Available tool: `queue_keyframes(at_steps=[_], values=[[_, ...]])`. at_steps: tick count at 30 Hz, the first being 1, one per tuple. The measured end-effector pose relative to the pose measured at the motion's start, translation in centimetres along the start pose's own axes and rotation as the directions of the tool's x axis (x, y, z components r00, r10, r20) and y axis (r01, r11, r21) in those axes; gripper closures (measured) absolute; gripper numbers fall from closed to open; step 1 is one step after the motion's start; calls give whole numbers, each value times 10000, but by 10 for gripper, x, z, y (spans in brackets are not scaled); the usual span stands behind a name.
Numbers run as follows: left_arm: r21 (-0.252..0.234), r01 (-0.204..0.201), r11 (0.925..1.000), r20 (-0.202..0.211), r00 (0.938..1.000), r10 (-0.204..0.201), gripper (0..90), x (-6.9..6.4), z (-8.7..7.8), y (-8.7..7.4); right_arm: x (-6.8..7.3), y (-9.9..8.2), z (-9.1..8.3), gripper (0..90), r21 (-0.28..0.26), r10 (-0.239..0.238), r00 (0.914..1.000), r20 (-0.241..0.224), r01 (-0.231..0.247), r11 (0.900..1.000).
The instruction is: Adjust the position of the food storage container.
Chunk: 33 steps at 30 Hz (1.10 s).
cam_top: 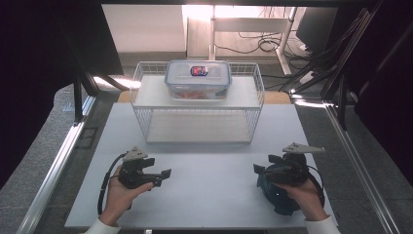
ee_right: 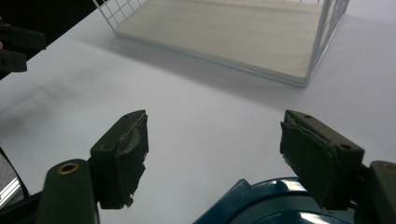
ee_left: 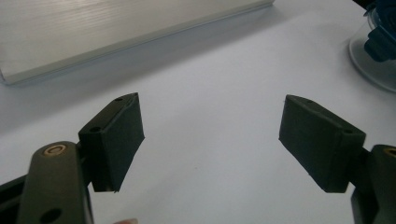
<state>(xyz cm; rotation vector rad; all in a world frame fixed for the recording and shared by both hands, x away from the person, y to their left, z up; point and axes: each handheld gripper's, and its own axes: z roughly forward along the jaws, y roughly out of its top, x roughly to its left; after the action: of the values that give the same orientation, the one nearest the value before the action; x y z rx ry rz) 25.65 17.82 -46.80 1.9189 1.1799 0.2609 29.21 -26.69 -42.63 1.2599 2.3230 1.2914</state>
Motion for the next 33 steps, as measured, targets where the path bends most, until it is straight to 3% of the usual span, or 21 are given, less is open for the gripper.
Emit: queue_keyframes(at_steps=[9, 14, 20, 22, 26, 30, 33], values=[[73, -120, 9999, -349, 9993, 123, 209, 1, 1, 0, -7, -6, -13, 367, 205, 196, 9995, 237, -201, 9996], [175, -113, 9998, -460, 9989, 121, 208, 4, 2, -1, -20, -17, -26, 472, 388, 442, 9956, 828, -475, 9981], [299, 17, 9996, -396, 9992, -5, 208, 6, 4, -3, -34, -33, -46, 617, 509, 759, 9897, 1216, -826, 9953], [344, 21, 9994, -458, 9989, -5, 208, 7, 5, -3, -39, -39, -52, 663, 674, 677, 9837, 1665, -799, 9945], [393, 33, 9992, -506, 9987, -13, 208, 7, 6, -3, -48, -46, -62, 752, 640, 942, 9748, 2023, -1092, 9920], [417, 12, 9991, -578, 9983, 12, 208, 8, 6, -3, -56, -52, -73, 838, 675, 1148, 9594, 2575, -1364, 9884], [427, 22, 9991, -570, 9984, 2, 209, 8, 7, -3, -63, -61, -81, 879, 763, 1293, 9375, 3230, -1620, 9838]])
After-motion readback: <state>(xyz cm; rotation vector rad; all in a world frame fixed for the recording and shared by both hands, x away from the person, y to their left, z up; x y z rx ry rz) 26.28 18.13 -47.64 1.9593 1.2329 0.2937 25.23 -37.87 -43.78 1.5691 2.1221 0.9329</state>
